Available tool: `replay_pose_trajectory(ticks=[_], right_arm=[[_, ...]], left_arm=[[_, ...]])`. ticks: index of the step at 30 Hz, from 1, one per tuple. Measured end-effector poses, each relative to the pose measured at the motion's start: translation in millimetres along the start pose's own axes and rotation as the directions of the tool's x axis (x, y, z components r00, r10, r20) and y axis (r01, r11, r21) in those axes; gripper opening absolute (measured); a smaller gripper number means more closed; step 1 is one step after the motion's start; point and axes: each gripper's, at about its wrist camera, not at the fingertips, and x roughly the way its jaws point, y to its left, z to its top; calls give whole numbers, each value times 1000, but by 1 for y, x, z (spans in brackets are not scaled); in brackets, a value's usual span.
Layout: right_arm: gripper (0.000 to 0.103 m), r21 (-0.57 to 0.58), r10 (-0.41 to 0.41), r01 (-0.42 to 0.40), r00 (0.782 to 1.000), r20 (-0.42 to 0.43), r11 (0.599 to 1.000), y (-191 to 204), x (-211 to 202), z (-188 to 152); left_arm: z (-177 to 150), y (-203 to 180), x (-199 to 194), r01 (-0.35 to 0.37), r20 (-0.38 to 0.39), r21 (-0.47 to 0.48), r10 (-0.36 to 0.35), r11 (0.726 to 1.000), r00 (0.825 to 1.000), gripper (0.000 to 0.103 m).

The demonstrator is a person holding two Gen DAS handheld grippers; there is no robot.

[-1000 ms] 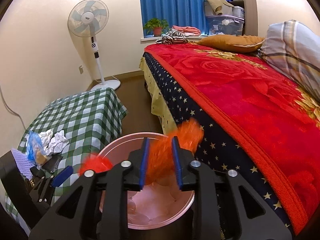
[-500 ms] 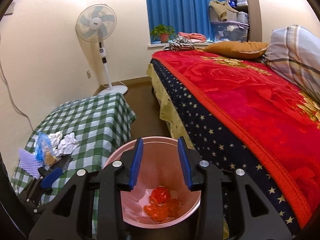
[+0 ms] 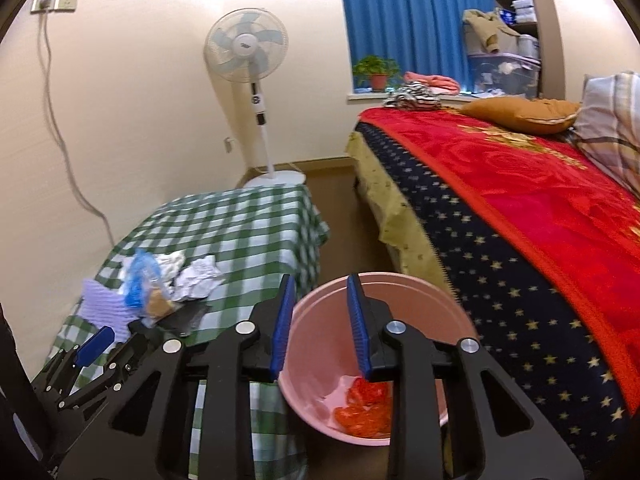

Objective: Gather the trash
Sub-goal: 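Grasp the brown patterned cloth on the bed with the left gripper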

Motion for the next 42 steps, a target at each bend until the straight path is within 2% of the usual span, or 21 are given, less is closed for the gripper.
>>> replay_pose_trajectory(ticks=[4,7,9,11,22,24,26,28,30,31,32,35,42], right_arm=[[22,-9,60,-60,998,-11,998,20,5,-1],[22,-11,93,-94,995,-24,996,34,10,-3],[21,-13,114,-114,993,-35,993,42,16,-4],[21,-17,128,-129,991,-44,991,50,21,-7],[21,-40,166,-169,984,-68,985,68,42,-10],[21,-39,169,-172,983,-72,984,70,45,-10],[22,-42,175,-179,982,-78,983,73,50,-11],[22,-47,183,-187,980,-83,981,78,53,-12],[22,-54,190,-195,978,-87,979,82,56,-12],[22,-60,196,-202,977,-88,978,85,58,-13],[22,-65,203,-209,975,-90,976,88,60,-14],[22,-79,220,-227,971,-96,971,97,64,-16],[22,-101,253,-264,961,-111,959,118,76,-21]], left_arm=[[-5,26,-2,-81,-16,-43,81,996,997,56],[-9,49,1,-151,-41,-83,148,985,988,67],[-11,59,5,-173,-63,-104,167,980,984,69],[-13,65,8,-186,-82,-114,177,976,981,75],[-26,79,29,-175,-158,-165,149,971,976,75],[-27,80,32,-173,-167,-169,144,970,975,71],[-28,82,35,-165,-181,-174,133,971,974,61],[-30,85,37,-151,-193,-193,113,969,975,58],[-31,88,39,-140,-198,-208,98,968,975,46],[-31,88,39,-139,-198,-207,98,968,975,37],[-30,88,38,-138,-195,-204,98,969,976,24],[-29,90,36,-134,-186,-205,95,970,978,14],[-23,103,28,-171,-142,-250,139,953,980,7]])
